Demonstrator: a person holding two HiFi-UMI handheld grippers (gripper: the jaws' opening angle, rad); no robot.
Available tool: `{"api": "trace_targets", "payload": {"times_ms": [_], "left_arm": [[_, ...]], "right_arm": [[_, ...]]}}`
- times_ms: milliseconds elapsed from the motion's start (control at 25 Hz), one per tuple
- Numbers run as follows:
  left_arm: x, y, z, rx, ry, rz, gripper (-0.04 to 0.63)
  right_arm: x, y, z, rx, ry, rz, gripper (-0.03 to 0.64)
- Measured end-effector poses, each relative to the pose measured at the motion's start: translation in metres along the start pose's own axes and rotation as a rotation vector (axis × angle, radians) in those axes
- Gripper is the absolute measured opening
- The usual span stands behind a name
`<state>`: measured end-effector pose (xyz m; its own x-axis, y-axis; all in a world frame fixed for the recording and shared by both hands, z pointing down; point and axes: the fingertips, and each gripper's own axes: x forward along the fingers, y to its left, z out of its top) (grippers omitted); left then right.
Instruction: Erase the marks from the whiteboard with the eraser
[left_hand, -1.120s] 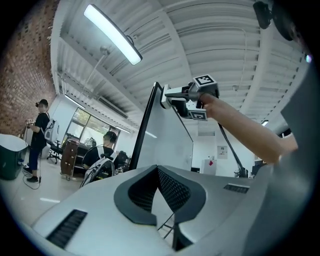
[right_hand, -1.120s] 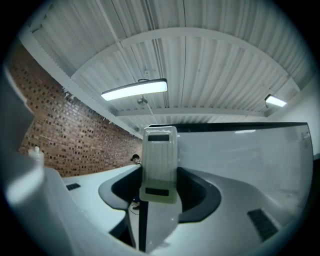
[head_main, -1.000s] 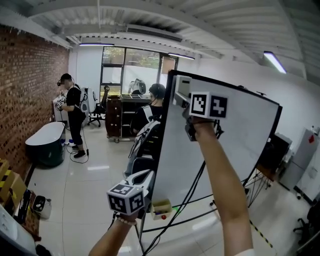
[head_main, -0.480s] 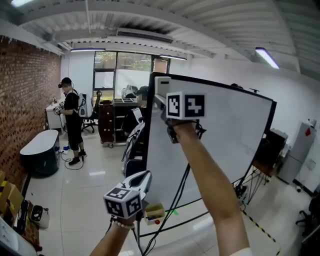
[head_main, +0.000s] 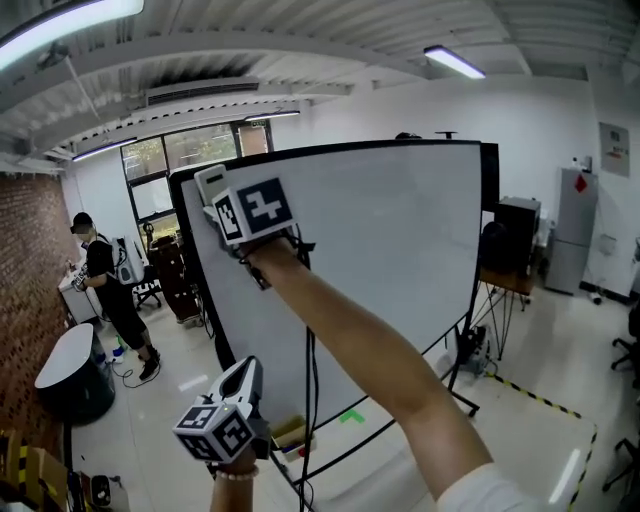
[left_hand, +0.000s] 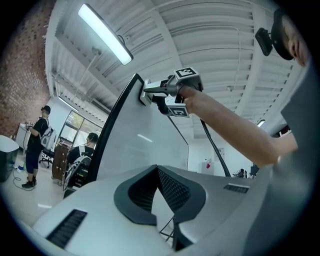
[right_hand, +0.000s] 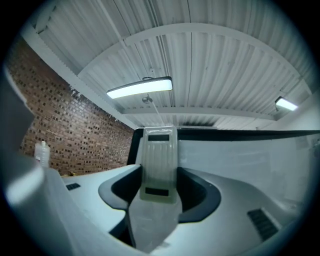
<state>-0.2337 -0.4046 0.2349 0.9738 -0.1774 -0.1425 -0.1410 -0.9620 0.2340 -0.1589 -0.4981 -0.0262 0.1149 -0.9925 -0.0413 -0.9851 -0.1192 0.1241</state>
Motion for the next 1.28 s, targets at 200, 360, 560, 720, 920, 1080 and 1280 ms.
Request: {"api": "trace_targets", "payload": {"times_ms": [200, 360, 560, 720, 920, 1080, 1280], "left_arm": [[0.026, -0.023, -0.006, -0.007, -0.013, 0.029, -0.011], [0.05, -0.042, -0.016, -0.01, -0.006, 0.05, -0.011], [0.083, -0.062, -0.029, -0.024, 0.002, 0.104, -0.011], [0.112, -0.075, -0.037, -0.062, -0.007, 0.136, -0.011], [0.143, -0.092, -0.053, -0.091, 0.012, 0.089, -0.011], [0.178, -0.106, -0.066, -0.109, 0.011, 0.06, -0.011], [0.232, -0.12, -0.076, -0.082, 0.005, 0.061, -0.011]], "right_arm": [[-0.014, -0.052, -0.002, 0.022, -0.009, 0.009, 0.249], [-0.024, -0.089, -0.008, 0.035, -0.005, 0.018, 0.249], [-0.04, -0.136, -0.023, 0.045, 0.003, 0.012, 0.249], [-0.05, -0.177, -0.033, 0.047, 0.006, 0.005, 0.249], [-0.057, -0.214, -0.036, 0.053, -0.001, -0.008, 0.25], [-0.067, -0.244, -0.039, 0.051, -0.014, 0.001, 0.25], [-0.076, -0.276, -0.043, 0.022, -0.02, 0.023, 0.25]]}}
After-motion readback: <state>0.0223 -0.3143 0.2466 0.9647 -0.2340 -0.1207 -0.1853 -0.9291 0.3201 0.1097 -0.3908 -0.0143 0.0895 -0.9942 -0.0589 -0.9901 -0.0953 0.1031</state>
